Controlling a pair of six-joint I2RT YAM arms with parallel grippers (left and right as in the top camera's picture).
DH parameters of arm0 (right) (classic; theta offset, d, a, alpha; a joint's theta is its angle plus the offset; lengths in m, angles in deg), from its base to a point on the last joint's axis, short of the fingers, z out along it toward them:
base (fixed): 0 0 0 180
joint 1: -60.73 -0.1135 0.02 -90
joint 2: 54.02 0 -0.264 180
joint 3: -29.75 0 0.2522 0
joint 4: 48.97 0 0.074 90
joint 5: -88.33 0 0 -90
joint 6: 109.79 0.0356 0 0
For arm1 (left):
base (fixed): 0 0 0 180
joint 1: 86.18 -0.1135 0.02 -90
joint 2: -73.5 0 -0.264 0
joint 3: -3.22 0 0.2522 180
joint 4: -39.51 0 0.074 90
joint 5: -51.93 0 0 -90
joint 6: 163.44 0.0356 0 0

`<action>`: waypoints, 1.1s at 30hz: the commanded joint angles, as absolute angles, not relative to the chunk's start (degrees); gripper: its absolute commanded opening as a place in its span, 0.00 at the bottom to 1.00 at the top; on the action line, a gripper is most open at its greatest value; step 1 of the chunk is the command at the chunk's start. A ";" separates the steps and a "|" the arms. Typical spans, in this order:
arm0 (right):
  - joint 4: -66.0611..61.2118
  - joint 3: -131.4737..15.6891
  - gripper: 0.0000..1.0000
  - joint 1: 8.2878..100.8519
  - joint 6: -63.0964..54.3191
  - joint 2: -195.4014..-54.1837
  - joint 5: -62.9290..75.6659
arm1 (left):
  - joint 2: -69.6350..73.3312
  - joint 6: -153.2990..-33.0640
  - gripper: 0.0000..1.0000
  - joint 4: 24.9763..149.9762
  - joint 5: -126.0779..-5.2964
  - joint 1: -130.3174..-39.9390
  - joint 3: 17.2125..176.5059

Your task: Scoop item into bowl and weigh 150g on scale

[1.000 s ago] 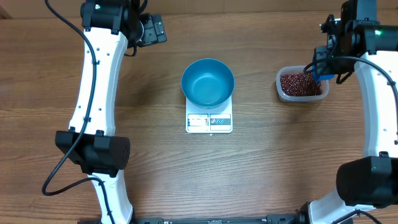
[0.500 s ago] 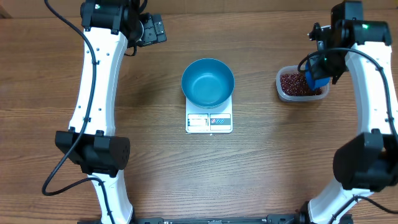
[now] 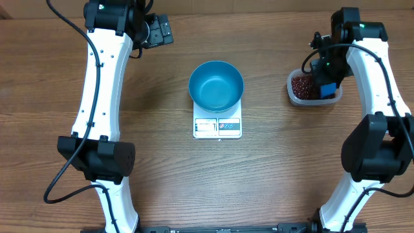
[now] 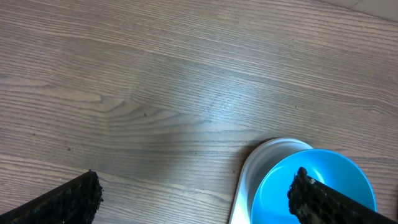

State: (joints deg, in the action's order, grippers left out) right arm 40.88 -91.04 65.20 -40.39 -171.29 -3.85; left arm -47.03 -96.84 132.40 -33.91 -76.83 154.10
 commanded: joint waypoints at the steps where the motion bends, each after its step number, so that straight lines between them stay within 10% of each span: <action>1: 41.02 -89.33 0.04 65.31 -35.95 -173.78 3.14 | -46.40 -95.73 1.00 132.47 -33.16 -76.79 155.02; 33: 39.29 -87.76 0.04 70.67 -27.40 -173.78 20.80 | -40.17 -87.60 1.00 138.37 -39.81 -76.42 155.04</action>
State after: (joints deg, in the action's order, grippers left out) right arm 39.44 -88.92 68.11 -27.69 -172.17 10.77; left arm -45.26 -91.16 137.10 -38.45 -76.79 154.10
